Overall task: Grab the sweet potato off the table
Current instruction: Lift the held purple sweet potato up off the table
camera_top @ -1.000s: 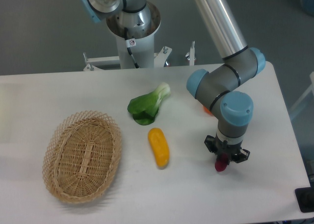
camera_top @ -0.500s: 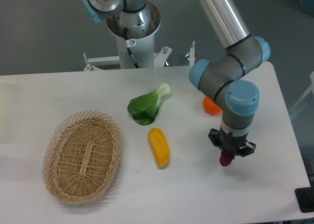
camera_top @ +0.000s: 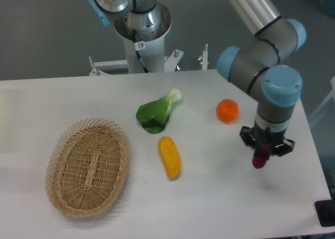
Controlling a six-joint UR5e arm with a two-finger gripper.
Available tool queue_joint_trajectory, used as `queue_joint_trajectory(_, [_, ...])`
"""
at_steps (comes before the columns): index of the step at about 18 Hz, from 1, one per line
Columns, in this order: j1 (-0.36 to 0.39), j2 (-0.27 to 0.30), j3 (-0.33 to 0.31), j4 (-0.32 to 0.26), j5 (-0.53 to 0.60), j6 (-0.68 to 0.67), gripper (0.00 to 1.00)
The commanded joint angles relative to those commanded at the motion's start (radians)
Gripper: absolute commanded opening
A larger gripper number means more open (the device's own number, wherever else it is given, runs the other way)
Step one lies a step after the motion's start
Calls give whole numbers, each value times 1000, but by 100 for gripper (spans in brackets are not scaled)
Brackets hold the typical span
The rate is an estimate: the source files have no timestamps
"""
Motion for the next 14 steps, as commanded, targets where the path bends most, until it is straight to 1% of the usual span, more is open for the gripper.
queue_joint_trajectory(2, [2,-14,28,-2,3,2,31])
queue_joint_trajectory(3, [2,-15,31,-2,8,2,31])
queue_joint_trajectory(9, [8,-12,28,-2,11,40,30])
queue_joint_trajectory(14, [9,-14,25,0,14,41,30])
